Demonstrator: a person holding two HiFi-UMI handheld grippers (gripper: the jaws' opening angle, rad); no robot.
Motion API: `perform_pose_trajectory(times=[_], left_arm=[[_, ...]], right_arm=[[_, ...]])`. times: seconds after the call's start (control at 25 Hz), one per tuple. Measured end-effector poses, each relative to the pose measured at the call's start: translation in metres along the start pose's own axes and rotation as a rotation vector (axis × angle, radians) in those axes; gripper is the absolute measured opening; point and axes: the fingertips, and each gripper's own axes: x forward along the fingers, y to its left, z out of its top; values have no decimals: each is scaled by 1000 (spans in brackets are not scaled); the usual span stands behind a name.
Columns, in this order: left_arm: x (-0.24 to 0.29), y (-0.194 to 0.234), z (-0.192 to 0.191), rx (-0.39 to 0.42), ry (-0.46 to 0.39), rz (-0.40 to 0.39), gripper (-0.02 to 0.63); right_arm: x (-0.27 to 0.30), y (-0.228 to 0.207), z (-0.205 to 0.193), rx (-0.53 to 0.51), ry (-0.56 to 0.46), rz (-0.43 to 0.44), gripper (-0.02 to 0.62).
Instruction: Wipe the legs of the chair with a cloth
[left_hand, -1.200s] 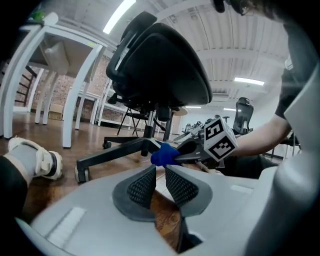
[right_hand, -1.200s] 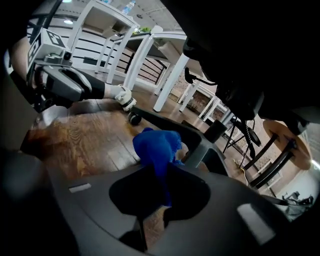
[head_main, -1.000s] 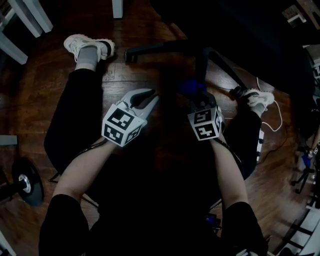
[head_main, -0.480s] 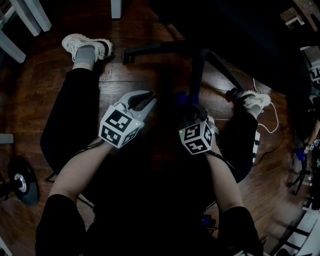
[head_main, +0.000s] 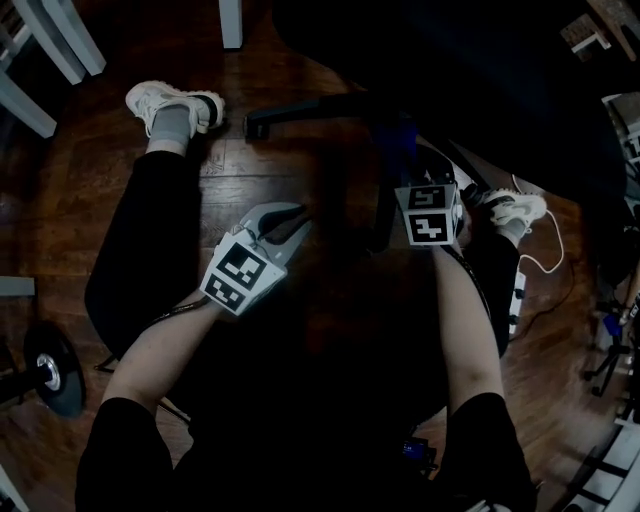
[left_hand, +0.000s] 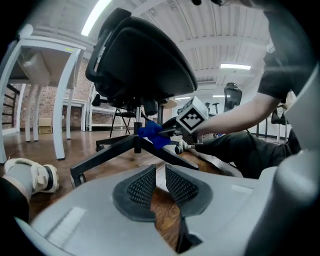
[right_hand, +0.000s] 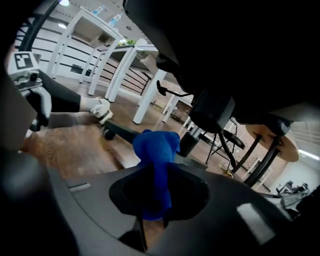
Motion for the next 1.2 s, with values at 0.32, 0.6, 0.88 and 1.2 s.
perform_pose_trajectory(times=[0.32,0.6,0.88,1.2], left_arm=[[6,-30,-9,-7,20,-11,61],[15,-43,-7,-13,4,-9,61],[5,-57,-34,-4,74,-37,61],[18,-62,-17,9,69,-37,61]], right_arm=[[16,11,-24,-61,76,43,75],[-20,47,-40,-108,56,96,75],[-55,70,-62,-43,42,136,75],[-85,95,-78,28,2,152,75]])
